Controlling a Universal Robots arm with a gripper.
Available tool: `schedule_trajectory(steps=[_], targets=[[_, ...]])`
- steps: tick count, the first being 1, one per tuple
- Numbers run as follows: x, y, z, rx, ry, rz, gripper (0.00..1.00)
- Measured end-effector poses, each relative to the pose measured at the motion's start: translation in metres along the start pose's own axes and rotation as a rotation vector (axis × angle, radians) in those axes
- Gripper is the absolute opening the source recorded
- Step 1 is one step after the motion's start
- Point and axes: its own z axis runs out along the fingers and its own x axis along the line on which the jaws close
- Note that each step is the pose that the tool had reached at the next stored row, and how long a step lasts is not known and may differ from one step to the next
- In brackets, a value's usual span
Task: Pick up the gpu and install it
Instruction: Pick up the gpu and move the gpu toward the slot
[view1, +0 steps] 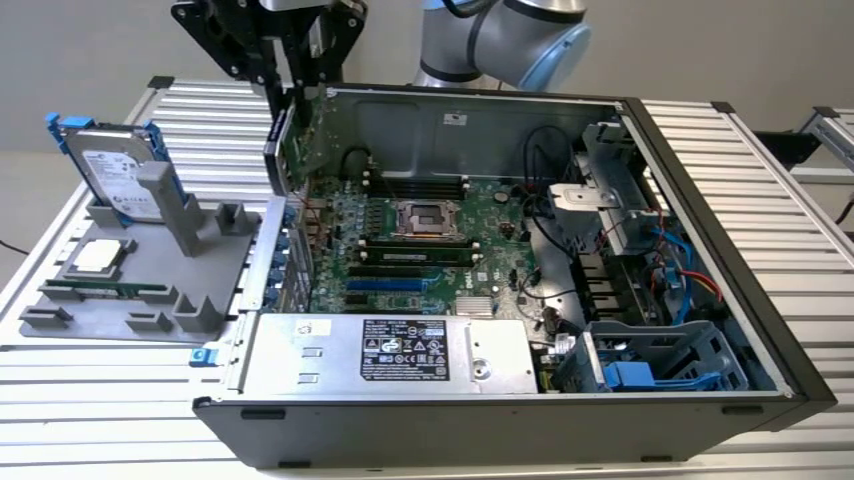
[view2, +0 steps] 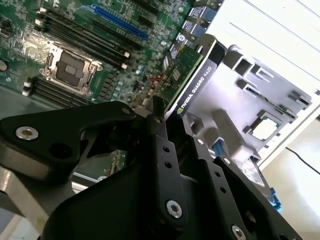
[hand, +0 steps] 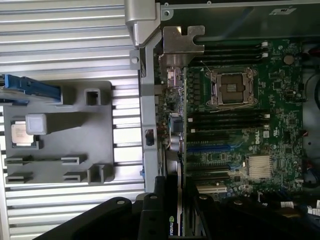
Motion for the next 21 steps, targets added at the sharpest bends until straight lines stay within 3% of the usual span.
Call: schedule_trajectory(steps=[21], targets=[[-0.0314, 0.0022, 0.0008, 0.0, 0.0004, 0.0, 0.0]])
